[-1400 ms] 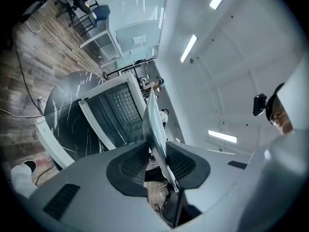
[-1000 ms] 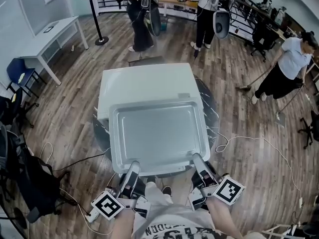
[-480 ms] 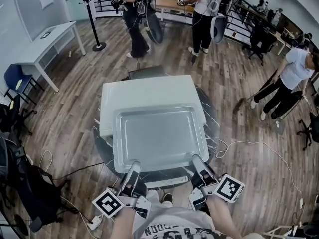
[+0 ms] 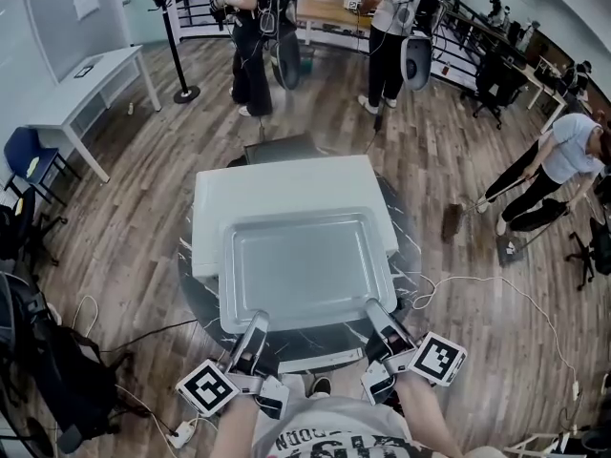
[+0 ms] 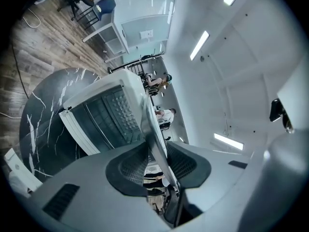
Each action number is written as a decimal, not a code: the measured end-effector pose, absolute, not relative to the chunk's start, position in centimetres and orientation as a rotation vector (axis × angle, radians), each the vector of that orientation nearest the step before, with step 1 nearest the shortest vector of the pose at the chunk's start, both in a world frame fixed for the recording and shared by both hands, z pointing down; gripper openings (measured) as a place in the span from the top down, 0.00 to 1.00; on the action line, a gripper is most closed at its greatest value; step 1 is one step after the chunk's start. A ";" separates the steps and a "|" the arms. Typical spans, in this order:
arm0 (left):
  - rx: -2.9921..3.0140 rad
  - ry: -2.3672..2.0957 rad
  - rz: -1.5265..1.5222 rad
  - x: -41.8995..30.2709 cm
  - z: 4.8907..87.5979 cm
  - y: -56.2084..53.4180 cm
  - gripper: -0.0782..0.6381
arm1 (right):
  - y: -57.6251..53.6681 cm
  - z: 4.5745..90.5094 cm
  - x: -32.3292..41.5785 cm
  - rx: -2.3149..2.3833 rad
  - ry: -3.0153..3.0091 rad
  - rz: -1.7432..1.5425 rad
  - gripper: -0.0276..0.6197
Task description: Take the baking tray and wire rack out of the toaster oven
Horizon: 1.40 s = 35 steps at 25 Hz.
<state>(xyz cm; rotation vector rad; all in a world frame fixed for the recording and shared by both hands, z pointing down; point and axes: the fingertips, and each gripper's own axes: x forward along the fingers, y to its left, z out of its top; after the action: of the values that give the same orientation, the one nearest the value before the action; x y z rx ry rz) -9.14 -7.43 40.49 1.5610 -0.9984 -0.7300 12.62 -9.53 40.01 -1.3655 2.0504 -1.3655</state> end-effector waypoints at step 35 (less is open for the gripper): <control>1.623 -1.035 -0.614 -9.9 41.5 -14.7 0.71 | -16.7 40.8 12.1 -1.471 1.916 -1.387 0.77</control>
<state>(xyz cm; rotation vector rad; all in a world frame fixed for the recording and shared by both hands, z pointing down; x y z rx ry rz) -9.92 -14.68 41.47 1.6227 -1.0353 -0.6141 12.14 -16.65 40.78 -1.4707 1.9165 -1.3874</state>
